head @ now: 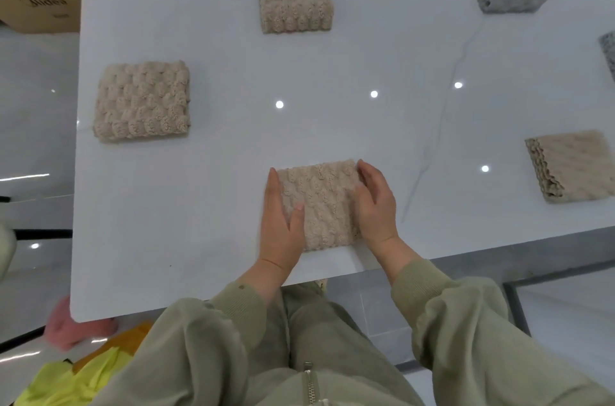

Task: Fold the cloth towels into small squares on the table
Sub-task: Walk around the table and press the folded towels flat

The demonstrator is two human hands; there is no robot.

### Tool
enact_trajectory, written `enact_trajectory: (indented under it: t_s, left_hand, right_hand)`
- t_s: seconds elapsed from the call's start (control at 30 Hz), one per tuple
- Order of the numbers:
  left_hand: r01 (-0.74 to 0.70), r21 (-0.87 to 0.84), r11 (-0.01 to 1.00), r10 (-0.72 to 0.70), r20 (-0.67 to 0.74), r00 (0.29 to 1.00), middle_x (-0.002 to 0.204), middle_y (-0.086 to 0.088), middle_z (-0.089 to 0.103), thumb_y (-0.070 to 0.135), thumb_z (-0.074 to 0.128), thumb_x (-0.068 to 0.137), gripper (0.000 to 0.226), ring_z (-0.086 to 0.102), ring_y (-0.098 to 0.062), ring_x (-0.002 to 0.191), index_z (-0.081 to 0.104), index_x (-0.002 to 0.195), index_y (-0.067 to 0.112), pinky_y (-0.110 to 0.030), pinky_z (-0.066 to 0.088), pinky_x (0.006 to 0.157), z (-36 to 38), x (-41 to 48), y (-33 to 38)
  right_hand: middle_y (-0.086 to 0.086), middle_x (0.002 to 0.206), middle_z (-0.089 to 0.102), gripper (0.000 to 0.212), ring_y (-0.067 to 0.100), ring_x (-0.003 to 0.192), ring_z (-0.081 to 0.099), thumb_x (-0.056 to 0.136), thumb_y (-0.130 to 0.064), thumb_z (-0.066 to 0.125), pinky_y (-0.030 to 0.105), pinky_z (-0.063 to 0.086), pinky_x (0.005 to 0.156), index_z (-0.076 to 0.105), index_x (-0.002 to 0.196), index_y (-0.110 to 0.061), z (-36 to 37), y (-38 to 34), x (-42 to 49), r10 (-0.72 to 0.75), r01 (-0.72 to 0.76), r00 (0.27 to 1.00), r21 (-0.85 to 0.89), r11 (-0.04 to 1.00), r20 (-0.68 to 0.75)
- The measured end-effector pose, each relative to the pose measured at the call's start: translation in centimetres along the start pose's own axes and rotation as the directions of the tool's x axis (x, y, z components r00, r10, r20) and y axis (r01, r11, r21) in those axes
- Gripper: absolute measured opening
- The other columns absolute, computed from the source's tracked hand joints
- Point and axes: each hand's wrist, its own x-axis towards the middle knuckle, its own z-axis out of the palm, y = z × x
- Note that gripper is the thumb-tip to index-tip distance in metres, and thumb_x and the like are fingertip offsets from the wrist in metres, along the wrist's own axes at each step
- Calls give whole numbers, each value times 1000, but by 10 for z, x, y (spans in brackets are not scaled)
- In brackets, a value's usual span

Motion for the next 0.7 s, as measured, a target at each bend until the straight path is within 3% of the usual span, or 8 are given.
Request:
enact_trajectory:
  t_s: [0.1, 0.23, 0.27, 0.37, 0.5, 0.63, 0.7]
  left_hand:
    - [-65, 62, 996, 62, 48, 997, 151, 11, 14, 36, 35, 93, 66, 12, 2, 138, 12, 150, 11, -1, 7, 107, -17, 11, 1]
    - [-217, 140, 966, 170, 292, 941, 149, 7, 28, 35, 33, 93, 56, 23, -5, 138, 32, 145, 12, -20, 17, 115, -38, 49, 4]
    - [-258, 153, 954, 192, 351, 916, 148, 5, 32, 35, 33, 93, 54, 26, -5, 137, 38, 142, 12, -18, 18, 114, -42, 62, 6]
    - [-338, 125, 933, 237, 493, 837, 145, 2, 41, 32, 35, 94, 49, 32, -4, 132, 45, 138, 13, -2, 16, 104, -49, 99, 12]
    - [-303, 57, 951, 182, 688, 702, 142, 2, 46, 21, 41, 100, 38, 38, -4, 130, 48, 137, 14, -10, 23, 104, -50, 133, 17]
    - [-315, 24, 949, 160, 823, 545, 142, 4, 46, 22, 41, 100, 38, 39, -4, 130, 46, 138, 16, -19, 26, 108, -47, 151, 20]
    - [-293, -12, 956, 165, 846, 506, 139, 4, 48, 22, 42, 100, 37, 41, -5, 129, 48, 137, 16, -18, 28, 107, -40, 156, 25]
  right_hand:
    - [2, 137, 50, 42, 9, 125, 46, 95, -14, 44, 17, 34, 105, 47, 136, -7, -11, 9, -6, 40, -41, 987, -5, 999, -154]
    - [4, 139, 49, 40, 14, 128, 45, 97, -6, 41, 21, 32, 106, 45, 137, -7, -9, 16, -25, 135, -123, 932, 58, 991, -337]
    - [4, 139, 49, 40, 14, 129, 45, 97, -6, 41, 20, 32, 105, 46, 136, -7, -6, 18, -30, 167, -140, 903, 97, 985, -396]
    - [4, 138, 50, 39, 16, 128, 45, 97, -5, 41, 19, 31, 104, 46, 135, -7, 12, 21, -49, 214, -150, 808, 159, 976, -549]
    - [6, 138, 47, 39, 15, 129, 42, 98, -3, 40, 10, 29, 100, 42, 137, -2, 56, 15, -77, 335, -159, 625, 306, 939, -705]
    - [7, 144, 42, 42, 16, 135, 38, 98, -4, 40, 27, 28, 113, 39, 140, -5, 113, 9, -89, 439, -95, 428, 444, 891, -790]
    - [4, 148, 37, 45, 13, 138, 33, 98, -5, 40, 31, 25, 116, 35, 143, -8, 134, 4, -85, 485, -66, 347, 495, 866, -803]
